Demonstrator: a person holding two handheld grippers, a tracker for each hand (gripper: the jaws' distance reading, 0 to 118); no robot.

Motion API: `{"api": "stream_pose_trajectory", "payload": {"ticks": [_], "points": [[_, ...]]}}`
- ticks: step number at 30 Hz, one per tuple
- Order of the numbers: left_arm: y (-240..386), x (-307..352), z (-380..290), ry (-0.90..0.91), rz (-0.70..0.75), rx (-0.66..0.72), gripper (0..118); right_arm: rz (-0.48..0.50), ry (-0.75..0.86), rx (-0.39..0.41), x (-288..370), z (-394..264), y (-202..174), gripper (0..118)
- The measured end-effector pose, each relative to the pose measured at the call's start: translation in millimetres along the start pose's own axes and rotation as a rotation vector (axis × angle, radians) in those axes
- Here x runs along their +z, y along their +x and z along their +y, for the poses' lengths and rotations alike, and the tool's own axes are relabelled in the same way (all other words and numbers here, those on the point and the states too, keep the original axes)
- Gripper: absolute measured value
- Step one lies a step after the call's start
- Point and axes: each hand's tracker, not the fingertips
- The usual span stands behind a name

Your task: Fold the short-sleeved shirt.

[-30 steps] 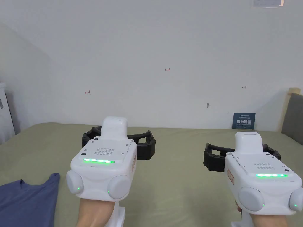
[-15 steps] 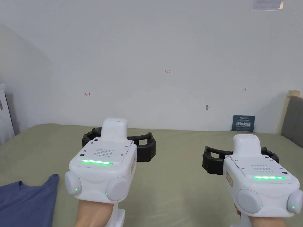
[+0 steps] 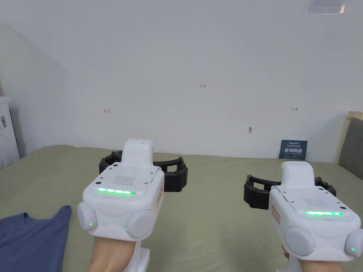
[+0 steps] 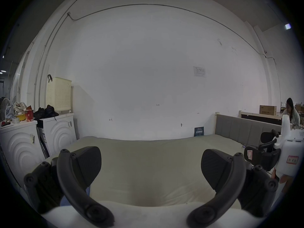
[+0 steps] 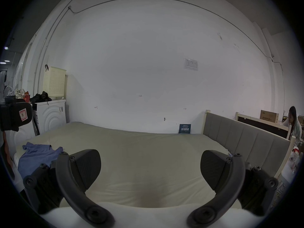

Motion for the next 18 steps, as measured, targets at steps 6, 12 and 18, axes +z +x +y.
{"api": "stream_pose_trajectory", "payload": {"ticks": [6, 12, 18], "points": [[0.0, -0.7, 0.1, 0.000, 0.002, -0.007, 118, 0.006, 0.001, 0.006, 0.6, 0.1, -3.2, 118], [1.5, 1.1, -0.5, 0.001, -0.003, -0.010, 118, 0.003, 0.002, 0.005, 1.4, -1.4, -2.5, 118], [2.3, 0.8, 1.1, 0.006, 0.000, -0.012, 118, -0.003, 0.004, 0.001, 2.0, -1.8, -1.0, 118]]}}
